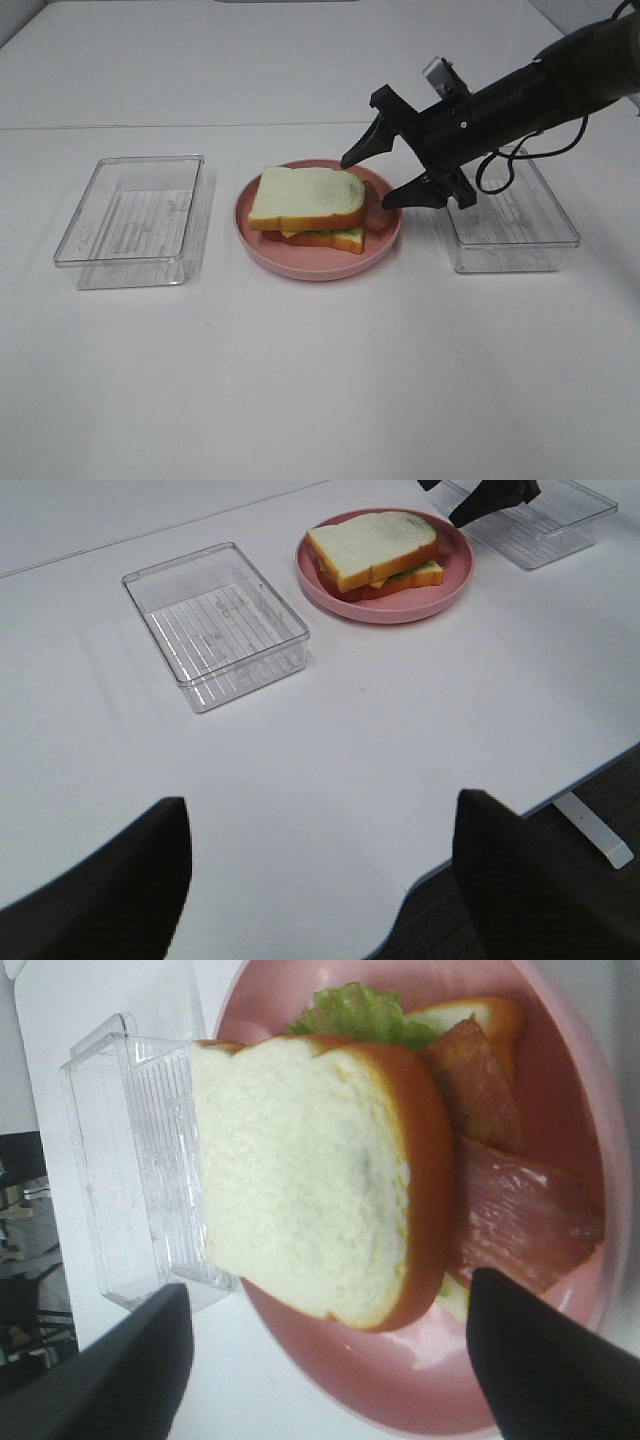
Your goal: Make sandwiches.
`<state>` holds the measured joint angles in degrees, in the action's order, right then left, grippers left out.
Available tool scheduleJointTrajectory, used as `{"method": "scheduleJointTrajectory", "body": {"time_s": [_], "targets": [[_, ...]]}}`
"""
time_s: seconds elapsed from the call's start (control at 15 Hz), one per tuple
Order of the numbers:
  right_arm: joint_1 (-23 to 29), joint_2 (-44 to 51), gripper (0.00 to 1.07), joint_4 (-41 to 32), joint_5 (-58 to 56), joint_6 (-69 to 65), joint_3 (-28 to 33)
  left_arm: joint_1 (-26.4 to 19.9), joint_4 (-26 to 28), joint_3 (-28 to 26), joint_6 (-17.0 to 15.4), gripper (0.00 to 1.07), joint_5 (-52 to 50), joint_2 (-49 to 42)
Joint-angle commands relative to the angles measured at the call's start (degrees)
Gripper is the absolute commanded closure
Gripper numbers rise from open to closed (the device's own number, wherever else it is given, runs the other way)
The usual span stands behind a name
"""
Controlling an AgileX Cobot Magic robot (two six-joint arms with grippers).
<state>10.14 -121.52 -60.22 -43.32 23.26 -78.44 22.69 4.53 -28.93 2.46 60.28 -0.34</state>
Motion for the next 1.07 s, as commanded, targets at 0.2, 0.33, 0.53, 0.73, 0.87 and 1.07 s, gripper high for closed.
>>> {"method": "scheduleJointTrajectory", "body": {"time_s": [0.2,0.33,0.53,0.73,0.87,1.07], "targets": [[0.0,11.2,0.34,21.4,-5.4,-5.8,0.1,0.4,0.2,0.1,0.1,0.36,-0.7,-1.1],[0.0,17.1,0.34,31.6,-11.5,-8.9,0.5,0.4,0.2,0.1,0.1,0.36,-0.7,-1.1],[0.0,32.9,0.34,44.9,-12.5,-13.8,10.3,0.4,0.2,0.1,0.1,0.36,-0.7,-1.1],[0.0,46.5,0.34,49.6,-13.1,-14.0,21.4,0.4,0.2,0.1,0.1,0.36,-0.7,-1.1],[0.0,65.0,0.34,50.2,-19.3,-13.9,33.1,0.4,0.2,0.1,0.5,0.36,-0.7,-1.1],[0.0,80.7,0.34,50.3,-21.5,-13.9,41.7,0.4,0.3,0.1,1.1,0.36,-0.7,-1.1]]}}
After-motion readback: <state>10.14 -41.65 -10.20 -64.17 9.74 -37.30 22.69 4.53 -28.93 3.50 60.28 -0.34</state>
